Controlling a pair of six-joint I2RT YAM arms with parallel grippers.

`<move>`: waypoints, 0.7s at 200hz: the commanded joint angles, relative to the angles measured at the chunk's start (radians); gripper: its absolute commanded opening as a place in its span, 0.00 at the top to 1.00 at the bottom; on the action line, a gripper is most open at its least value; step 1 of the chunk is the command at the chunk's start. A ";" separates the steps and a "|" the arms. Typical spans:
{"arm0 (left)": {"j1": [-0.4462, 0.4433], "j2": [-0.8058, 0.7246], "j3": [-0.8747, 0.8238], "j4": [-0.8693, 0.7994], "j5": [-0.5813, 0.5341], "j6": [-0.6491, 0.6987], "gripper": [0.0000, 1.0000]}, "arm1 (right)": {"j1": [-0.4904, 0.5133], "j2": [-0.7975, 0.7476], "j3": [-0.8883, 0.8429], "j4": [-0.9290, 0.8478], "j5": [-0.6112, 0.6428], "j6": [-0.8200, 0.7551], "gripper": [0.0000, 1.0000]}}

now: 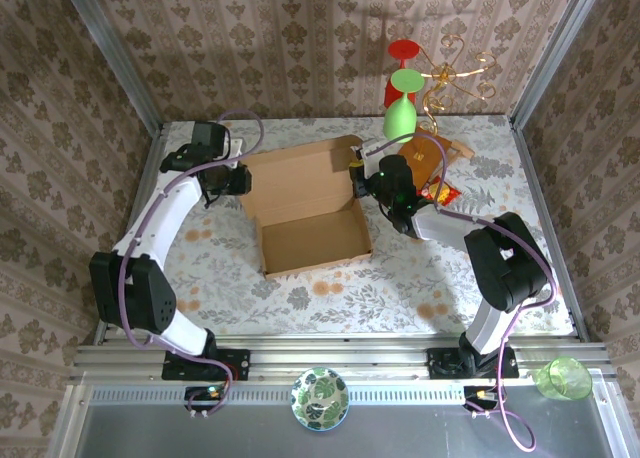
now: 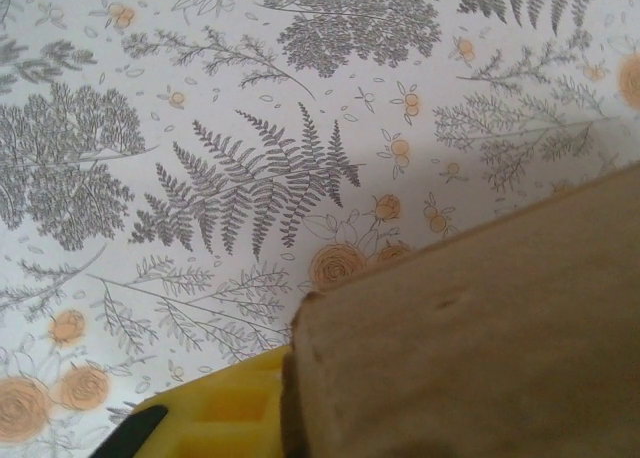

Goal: Fold the paper box

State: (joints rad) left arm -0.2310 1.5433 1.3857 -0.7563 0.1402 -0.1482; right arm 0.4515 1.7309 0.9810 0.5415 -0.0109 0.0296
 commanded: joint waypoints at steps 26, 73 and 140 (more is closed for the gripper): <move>-0.040 0.013 0.017 0.022 -0.106 -0.170 1.00 | 0.021 0.013 0.036 -0.032 0.036 0.045 1.00; -0.057 -0.082 -0.110 0.265 -0.214 -0.193 1.00 | 0.094 -0.014 0.059 -0.136 0.108 0.209 0.98; -0.057 -0.199 -0.382 0.620 -0.200 0.006 1.00 | 0.096 -0.151 0.091 -0.404 0.075 0.361 0.57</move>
State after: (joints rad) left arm -0.2794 1.3964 1.0840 -0.3328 -0.0750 -0.2417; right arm 0.5510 1.6646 1.0168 0.2943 0.0963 0.3111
